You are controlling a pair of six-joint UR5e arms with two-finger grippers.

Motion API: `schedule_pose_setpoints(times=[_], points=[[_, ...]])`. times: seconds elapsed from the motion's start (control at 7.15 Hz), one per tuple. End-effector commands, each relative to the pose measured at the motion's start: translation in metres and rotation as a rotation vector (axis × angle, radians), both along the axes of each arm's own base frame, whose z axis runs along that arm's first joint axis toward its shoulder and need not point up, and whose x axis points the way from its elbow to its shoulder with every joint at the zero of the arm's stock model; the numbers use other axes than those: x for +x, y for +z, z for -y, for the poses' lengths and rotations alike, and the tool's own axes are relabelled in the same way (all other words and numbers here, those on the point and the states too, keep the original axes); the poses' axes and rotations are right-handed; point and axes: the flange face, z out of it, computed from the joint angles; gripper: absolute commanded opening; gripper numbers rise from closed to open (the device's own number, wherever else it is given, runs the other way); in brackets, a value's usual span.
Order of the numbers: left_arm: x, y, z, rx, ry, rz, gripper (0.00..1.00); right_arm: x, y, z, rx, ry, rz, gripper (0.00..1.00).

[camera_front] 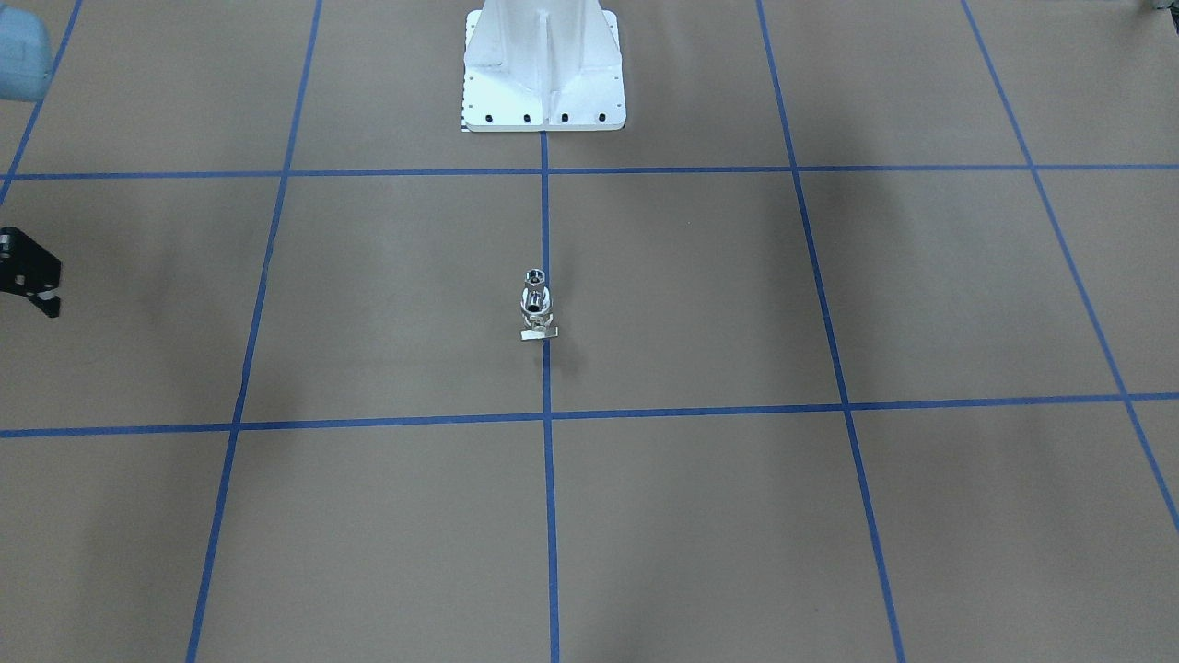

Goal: Assemble PPR valve and pipe with both arms

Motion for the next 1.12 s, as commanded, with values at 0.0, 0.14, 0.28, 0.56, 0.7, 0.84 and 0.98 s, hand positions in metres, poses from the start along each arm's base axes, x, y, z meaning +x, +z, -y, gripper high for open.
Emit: schedule_pose_setpoints(times=[0.0, 0.14, 0.28, 0.56, 0.7, 0.84, 0.98], points=[[-0.001, 0.011, -0.004, -0.032, -0.009, 0.0, 1.0, 0.075, 0.091, -0.045, -0.058, -0.021, -0.063, 1.0], [-0.001, 0.017, -0.006, -0.049, -0.007, -0.001, 1.0, 0.106, 0.112, -0.061, -0.059, -0.023, -0.07, 1.0], [-0.002, 0.02, -0.011, -0.053, -0.012, 0.006, 1.0, 0.124, 0.138, -0.084, -0.097, -0.018, -0.076, 1.0], [-0.002, 0.027, -0.019, -0.064, -0.008, 0.014, 1.0, 0.133, 0.168, -0.112, -0.171, 0.0, -0.079, 1.0], [-0.002, 0.026, -0.02, -0.061, -0.008, 0.01, 1.0, 0.135, 0.174, -0.117, -0.189, 0.007, -0.081, 1.0], [-0.002, 0.029, -0.024, -0.065, -0.006, 0.008, 1.0, 0.14, 0.178, -0.12, -0.196, 0.015, -0.084, 1.0], [-0.002, 0.026, -0.026, -0.059, -0.005, 0.008, 1.0, 0.141, 0.178, -0.121, -0.199, 0.019, -0.082, 1.0]])
